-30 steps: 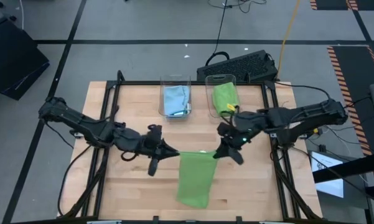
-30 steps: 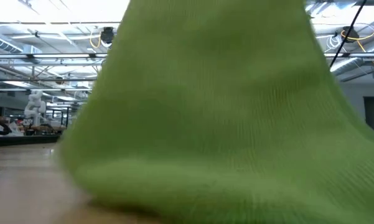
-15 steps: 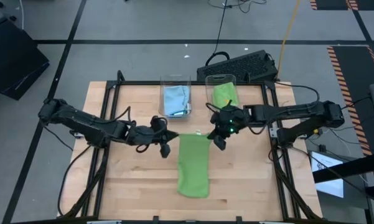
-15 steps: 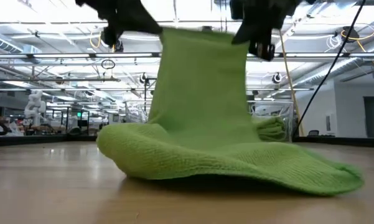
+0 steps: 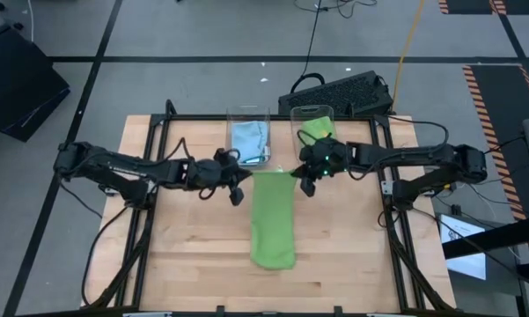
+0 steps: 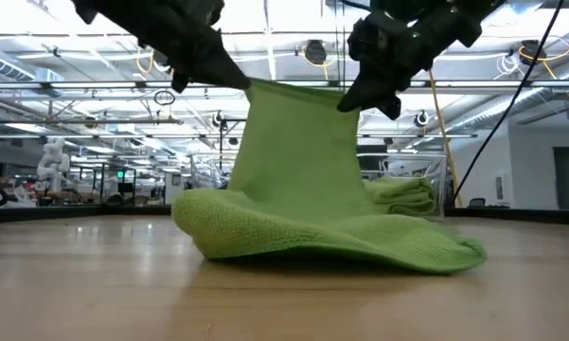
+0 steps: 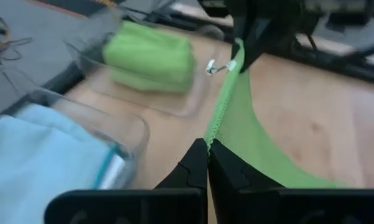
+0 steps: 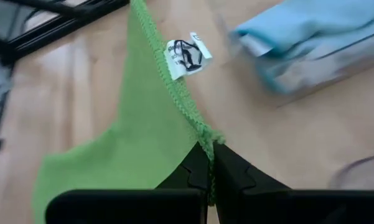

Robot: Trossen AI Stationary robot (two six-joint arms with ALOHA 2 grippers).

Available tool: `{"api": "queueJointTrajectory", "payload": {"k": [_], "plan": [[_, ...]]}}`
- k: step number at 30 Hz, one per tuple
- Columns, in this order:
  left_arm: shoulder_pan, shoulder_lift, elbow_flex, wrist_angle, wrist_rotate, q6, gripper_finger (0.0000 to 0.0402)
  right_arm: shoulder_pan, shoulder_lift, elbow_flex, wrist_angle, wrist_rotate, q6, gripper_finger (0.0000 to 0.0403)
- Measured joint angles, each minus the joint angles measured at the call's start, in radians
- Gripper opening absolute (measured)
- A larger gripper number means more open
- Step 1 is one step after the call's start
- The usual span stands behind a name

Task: Fold microfiber towels
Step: Fold the green microfiber towel

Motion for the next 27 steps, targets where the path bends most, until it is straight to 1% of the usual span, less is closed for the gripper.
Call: {"api": "queueJointTrajectory", "payload": {"k": [1,5,7,9,13,18,23,27], "plan": [[0.022,0.000,0.000,0.021,0.010,0.005,0.0003,-0.016,-0.003,0.009,-0.007,0.008,-0.008,0.0000],[0.077,0.000,-0.001,0.165,0.131,-0.014,0.0003,-0.045,-0.041,0.033,-0.050,0.028,-0.009,0.0000],[0.073,0.000,0.000,0.134,0.148,-0.014,0.0002,-0.039,-0.066,0.036,-0.082,0.051,-0.008,0.0000],[0.072,0.003,0.000,0.104,0.163,-0.023,0.0002,-0.024,-0.091,0.036,-0.127,0.051,-0.008,0.0000],[0.062,0.003,0.002,0.094,0.181,-0.036,0.0002,0.010,-0.126,0.038,-0.151,0.056,-0.018,0.0000],[0.043,0.001,0.001,0.050,0.177,-0.045,0.0002,0.051,-0.112,0.034,-0.122,0.028,-0.021,0.0000],[-0.001,0.000,0.001,-0.050,0.184,-0.077,0.0002,0.114,-0.080,0.020,-0.098,0.019,0.038,0.0000],[-0.051,0.024,0.002,-0.101,0.192,-0.080,0.0002,0.172,-0.080,-0.027,-0.004,0.010,0.132,0.0000]]}}
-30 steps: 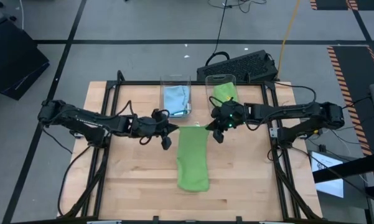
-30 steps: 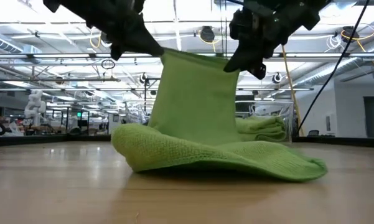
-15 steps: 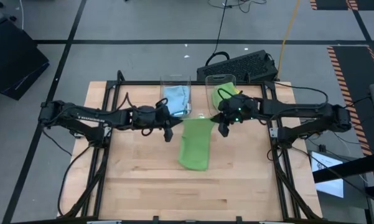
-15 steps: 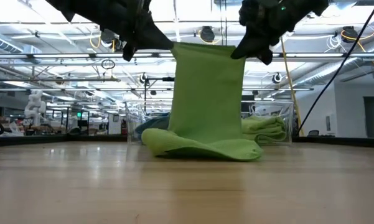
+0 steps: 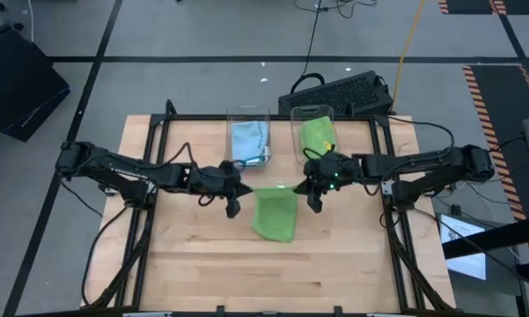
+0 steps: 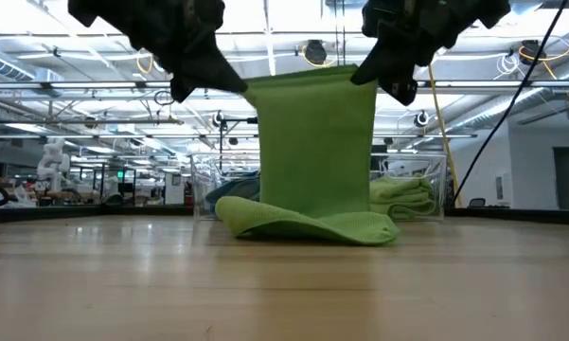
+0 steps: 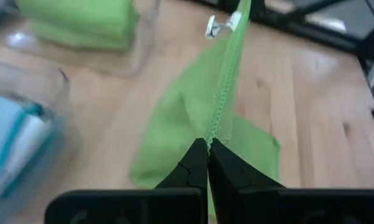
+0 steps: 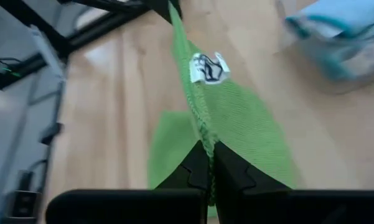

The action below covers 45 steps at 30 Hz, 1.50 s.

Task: Fold microfiber towels
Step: Fold the green microfiber towel

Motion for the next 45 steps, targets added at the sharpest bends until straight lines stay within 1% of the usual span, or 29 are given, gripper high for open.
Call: {"api": "queueJointTrajectory", "payload": {"k": [6,12,17,21,24,27,29,32,34,38,45], "plan": [[-0.040,0.053,-0.002,-0.003,-0.017,-0.018,0.0002,0.079,0.001,-0.104,0.174,-0.007,0.146,0.0000],[-0.044,0.073,-0.002,0.009,-0.080,-0.024,0.0002,0.114,0.015,-0.222,0.359,0.020,0.259,0.0000],[-0.003,0.062,-0.004,0.069,-0.183,-0.018,0.0003,0.100,0.015,-0.241,0.395,0.095,0.283,0.0000],[0.046,0.050,-0.005,0.138,-0.203,0.019,0.0004,0.069,0.014,-0.242,0.403,0.106,0.258,0.0000],[0.075,0.050,-0.005,0.152,-0.197,0.041,0.0004,0.047,0.015,-0.242,0.404,0.102,0.254,0.0000],[0.089,0.049,-0.005,0.130,-0.135,0.042,0.0003,0.033,0.015,-0.242,0.398,0.083,0.254,0.0000],[0.080,0.049,-0.005,0.107,-0.090,0.025,0.0004,0.033,0.010,-0.243,0.394,0.061,0.254,0.0000],[0.036,0.048,-0.004,0.052,-0.053,-0.003,0.0004,0.040,0.009,-0.243,0.393,-0.007,0.266,0.0000],[0.002,0.048,-0.002,0.024,-0.047,-0.024,0.0003,0.054,0.010,-0.243,0.395,-0.038,0.277,0.0000],[-0.055,0.061,0.000,0.005,-0.047,-0.048,0.0007,0.091,0.020,-0.242,0.399,-0.045,0.280,0.0000],[-0.094,0.155,-0.002,0.021,-0.048,-0.081,0.0006,0.123,0.063,-0.243,0.399,-0.046,0.282,0.0000]]}}
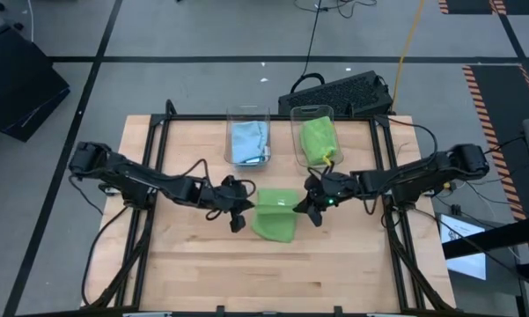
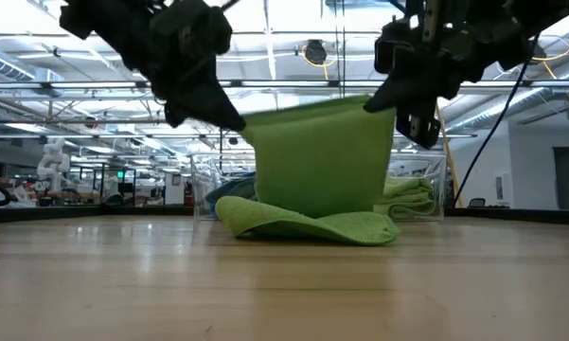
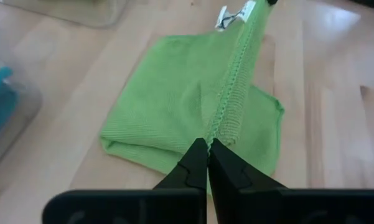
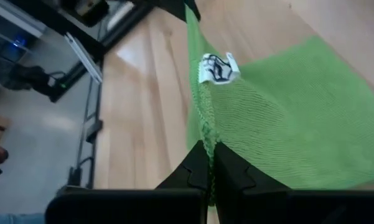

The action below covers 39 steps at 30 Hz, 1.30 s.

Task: Fold microfiber towels
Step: Fold the green microfiber towel

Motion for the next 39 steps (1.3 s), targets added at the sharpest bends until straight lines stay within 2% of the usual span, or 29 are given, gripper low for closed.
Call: {"api": "queueJointTrajectory", "payload": {"k": [7,11,15,26,36,39], "plan": [[-0.003,0.055,-0.001,0.031,-0.024,-0.006,0.0004,0.024,0.063,-0.001,0.012,-0.001,0.040,0.0000],[0.009,0.016,-0.003,0.032,-0.078,0.001,0.0004,0.036,0.084,0.000,0.053,0.005,0.051,0.0000],[0.022,-0.039,-0.003,0.025,-0.085,0.009,0.0005,0.036,0.085,0.001,0.089,0.010,0.051,0.0000],[-0.007,-0.041,-0.001,-0.045,-0.044,0.018,0.0004,0.043,0.087,0.002,0.089,0.008,0.080,0.0001],[-0.037,-0.016,-0.006,-0.086,-0.066,-0.025,0.0004,0.089,0.088,-0.005,0.089,-0.028,0.087,0.0018],[-0.037,-0.018,-0.005,-0.088,-0.026,-0.040,0.0006,0.096,0.087,-0.003,0.087,-0.014,0.086,0.0025]]}}
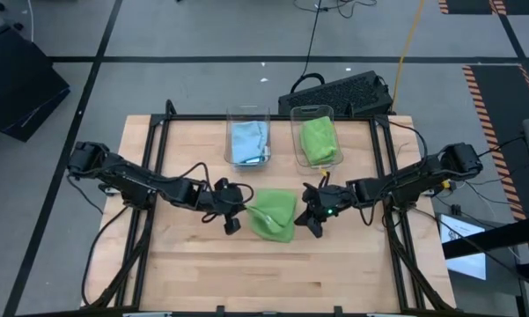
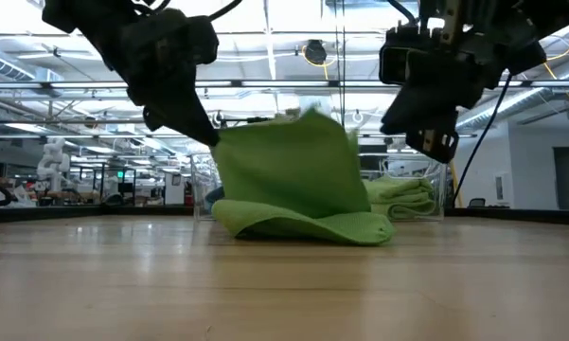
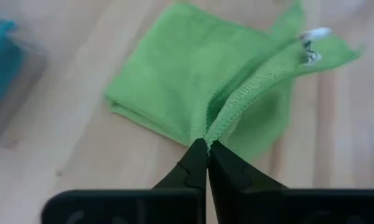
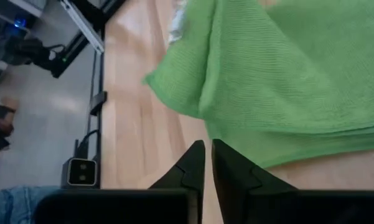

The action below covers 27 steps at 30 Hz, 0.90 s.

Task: Fold microfiber towels
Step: Fold the green microfiber towel

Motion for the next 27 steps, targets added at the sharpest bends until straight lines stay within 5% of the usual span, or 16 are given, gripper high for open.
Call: {"api": "queueJointTrajectory", "payload": {"k": [15,27], "plan": [[-0.064,-0.005,0.002,0.084,0.153,-0.162,0.0155,-0.001,0.000,-0.048,-0.009,0.014,0.081,0.0067],[0.024,0.046,0.003,0.083,0.047,-0.496,0.0153,0.016,0.000,-0.061,-0.005,0.072,0.332,0.0072]]}}
